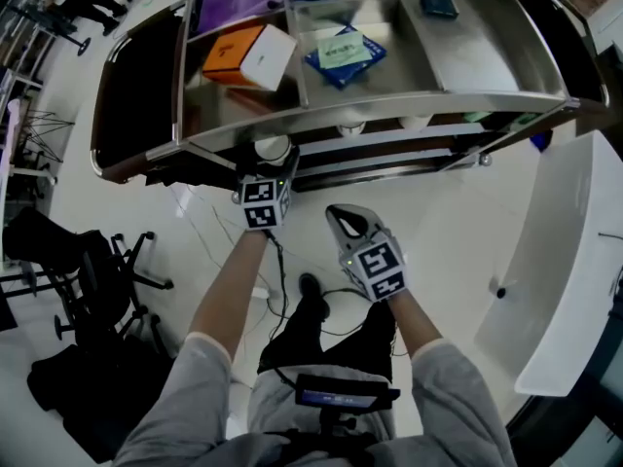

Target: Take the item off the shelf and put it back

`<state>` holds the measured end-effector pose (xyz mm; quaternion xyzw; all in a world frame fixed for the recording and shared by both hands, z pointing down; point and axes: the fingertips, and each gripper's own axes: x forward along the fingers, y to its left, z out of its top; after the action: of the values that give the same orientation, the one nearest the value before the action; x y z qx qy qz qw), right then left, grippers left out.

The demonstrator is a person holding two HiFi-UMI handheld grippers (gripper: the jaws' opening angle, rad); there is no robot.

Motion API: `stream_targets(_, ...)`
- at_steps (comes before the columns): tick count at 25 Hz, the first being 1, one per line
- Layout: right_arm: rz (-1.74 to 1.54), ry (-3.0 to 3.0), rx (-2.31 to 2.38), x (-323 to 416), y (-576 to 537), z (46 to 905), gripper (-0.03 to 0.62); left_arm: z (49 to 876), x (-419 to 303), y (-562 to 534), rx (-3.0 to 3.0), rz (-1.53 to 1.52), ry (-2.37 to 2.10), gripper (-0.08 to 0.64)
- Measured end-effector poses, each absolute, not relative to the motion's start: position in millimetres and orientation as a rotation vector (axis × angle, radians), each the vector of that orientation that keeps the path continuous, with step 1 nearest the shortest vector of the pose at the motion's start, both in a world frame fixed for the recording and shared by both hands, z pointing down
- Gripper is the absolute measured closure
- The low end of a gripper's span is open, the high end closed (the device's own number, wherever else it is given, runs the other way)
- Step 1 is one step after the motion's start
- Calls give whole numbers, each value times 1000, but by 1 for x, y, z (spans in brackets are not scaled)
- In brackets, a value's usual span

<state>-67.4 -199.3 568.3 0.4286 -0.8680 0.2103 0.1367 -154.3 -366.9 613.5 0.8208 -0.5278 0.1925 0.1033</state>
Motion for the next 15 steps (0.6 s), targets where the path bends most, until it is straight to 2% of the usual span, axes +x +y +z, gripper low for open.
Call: stream_targets(15,658,-2497,1270,-66,-199,601,583,639,-149,-415,2435,532,-1614,170)
